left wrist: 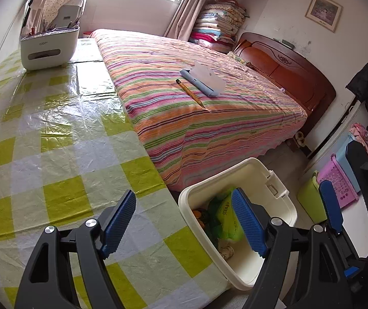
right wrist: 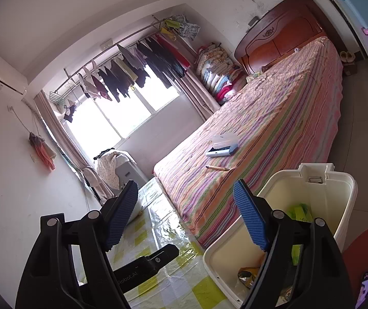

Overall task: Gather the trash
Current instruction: 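Open the left gripper to drop the white pill tube into the bin, then move both open grippers back over the table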

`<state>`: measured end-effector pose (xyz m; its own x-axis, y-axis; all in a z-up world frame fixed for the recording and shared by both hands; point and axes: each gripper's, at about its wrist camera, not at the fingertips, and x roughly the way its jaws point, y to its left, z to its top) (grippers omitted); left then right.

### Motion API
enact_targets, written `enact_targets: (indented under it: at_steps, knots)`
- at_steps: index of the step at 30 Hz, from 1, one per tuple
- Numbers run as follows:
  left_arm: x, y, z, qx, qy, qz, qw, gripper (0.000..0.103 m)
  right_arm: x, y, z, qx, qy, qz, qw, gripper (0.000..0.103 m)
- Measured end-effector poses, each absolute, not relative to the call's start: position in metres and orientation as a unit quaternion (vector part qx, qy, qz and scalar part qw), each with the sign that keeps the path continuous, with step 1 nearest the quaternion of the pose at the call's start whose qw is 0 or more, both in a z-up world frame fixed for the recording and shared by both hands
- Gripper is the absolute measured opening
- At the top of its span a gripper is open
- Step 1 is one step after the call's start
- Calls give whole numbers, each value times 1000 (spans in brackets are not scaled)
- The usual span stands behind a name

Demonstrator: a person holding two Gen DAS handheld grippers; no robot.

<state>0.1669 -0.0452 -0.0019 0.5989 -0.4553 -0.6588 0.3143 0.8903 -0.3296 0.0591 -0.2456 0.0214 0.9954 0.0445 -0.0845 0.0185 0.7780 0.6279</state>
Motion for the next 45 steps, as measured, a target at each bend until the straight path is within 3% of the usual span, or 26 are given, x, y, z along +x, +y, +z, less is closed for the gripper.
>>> enact_targets:
  at_steps: [23,45]
  knots:
    - [136,150,12,-177,369,-71,909,75,73,-174,26,276,92,77,954,79]
    - [107,281,-10,-285,376,27,881,75,84,-40,8,147,243,249,926,80]
